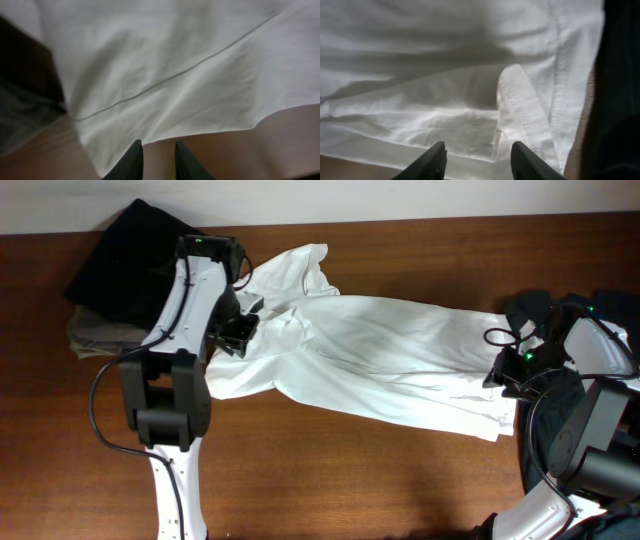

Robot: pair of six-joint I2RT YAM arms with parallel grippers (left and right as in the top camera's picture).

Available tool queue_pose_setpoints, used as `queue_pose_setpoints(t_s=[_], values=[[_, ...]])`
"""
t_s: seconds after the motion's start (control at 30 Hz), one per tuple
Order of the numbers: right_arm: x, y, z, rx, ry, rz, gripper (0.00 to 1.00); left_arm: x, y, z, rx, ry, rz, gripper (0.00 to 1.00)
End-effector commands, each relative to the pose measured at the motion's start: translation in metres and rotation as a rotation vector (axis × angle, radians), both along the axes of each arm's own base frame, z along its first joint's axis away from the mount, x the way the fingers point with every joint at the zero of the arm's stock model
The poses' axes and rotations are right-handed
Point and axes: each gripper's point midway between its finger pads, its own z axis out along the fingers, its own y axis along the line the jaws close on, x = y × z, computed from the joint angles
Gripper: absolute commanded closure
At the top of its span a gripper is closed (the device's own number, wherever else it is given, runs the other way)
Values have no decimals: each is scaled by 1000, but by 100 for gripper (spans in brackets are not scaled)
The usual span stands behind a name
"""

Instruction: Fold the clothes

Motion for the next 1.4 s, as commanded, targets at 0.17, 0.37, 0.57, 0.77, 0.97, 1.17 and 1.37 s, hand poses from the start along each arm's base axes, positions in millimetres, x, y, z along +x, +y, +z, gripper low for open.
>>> queue_pose_setpoints(t_s=[0.17, 0.37, 0.57, 0.77, 0.97, 1.17, 1.37], values=[[-7, 23, -7, 43, 34, 51, 51, -4, 10, 3, -16, 30, 70, 78], [-3, 21, 9, 31, 2, 50, 51, -22, 14, -21, -23, 105, 95, 78], [-24, 10, 47, -83, 40, -102, 50, -37, 15, -57, -39, 143, 109, 77], [-22, -13, 47, -218, 46, -179, 35, -69, 60, -106, 118, 185, 162, 91], [-11, -13, 46, -208, -6, -148, 20, -82, 110, -116, 151, 212, 348, 99], [13, 22, 37, 7, -135, 57, 20, -81, 126, -118, 146, 202, 406, 99], [-2, 47, 21, 42, -51, 152, 42, -79, 124, -119, 152, 193, 421, 99]])
